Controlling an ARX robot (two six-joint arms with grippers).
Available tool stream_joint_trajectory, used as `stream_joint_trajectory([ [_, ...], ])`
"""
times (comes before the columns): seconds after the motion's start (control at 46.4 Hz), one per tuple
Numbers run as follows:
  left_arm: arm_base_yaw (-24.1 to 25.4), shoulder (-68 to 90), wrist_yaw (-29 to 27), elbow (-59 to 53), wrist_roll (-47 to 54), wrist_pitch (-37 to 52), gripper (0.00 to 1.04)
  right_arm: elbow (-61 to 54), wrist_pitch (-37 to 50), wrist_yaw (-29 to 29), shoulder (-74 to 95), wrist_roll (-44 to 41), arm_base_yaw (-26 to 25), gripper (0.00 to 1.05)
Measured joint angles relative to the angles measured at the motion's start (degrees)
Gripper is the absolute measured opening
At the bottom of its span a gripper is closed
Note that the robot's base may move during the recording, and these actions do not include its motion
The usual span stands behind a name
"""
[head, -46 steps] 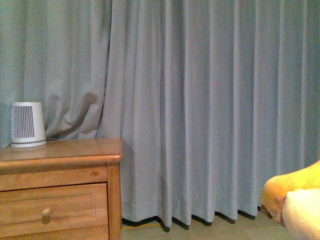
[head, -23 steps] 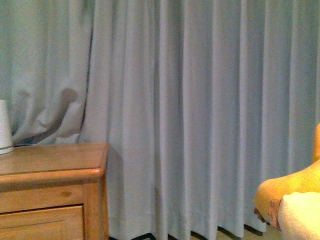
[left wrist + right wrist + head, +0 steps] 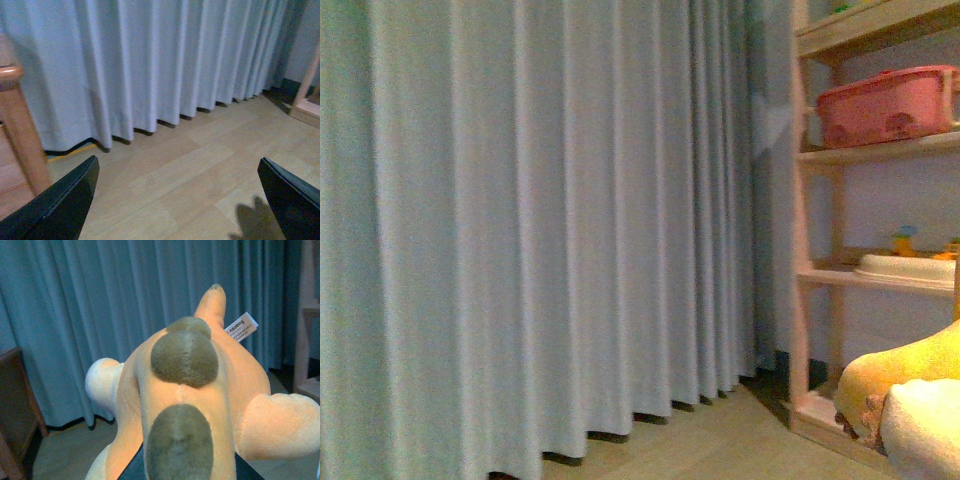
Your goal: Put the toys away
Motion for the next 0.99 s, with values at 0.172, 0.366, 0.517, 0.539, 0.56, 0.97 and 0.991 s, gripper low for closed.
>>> stream_joint_trajectory([
  [0.172,0.0,0.0,0.0,0.0,0.0,0.0,0.99,0.0,0.0,0.2,0.0,0.0,0.0,0.08],
  [0.366,0.0,0.0,0.0,0.0,0.0,0.0,0.99,0.0,0.0,0.2,0.0,0.0,0.0,0.08],
  [0.517,0.0,0.0,0.0,0.0,0.0,0.0,0.99,0.0,0.0,0.2,0.0,0.0,0.0,0.08],
  [0.539,0.0,0.0,0.1,0.0,0.0,0.0,0.99,0.0,0.0,0.2,0.0,0.0,0.0,0.08],
  [0.56,0.0,0.0,0.0,0.0,0.0,0.0,0.99,0.0,0.0,0.2,0.0,0.0,0.0,0.08],
  [0.97,0.0,0.0,0.4,0.0,0.0,0.0,0.99,0.0,0.0,0.7,-0.1,0.0,-0.1,0.08],
  [0.991,0.0,0.0,0.4,0.0,0.0,0.0,0.99,0.0,0.0,0.7,-0.1,0.0,-0.1,0.08],
])
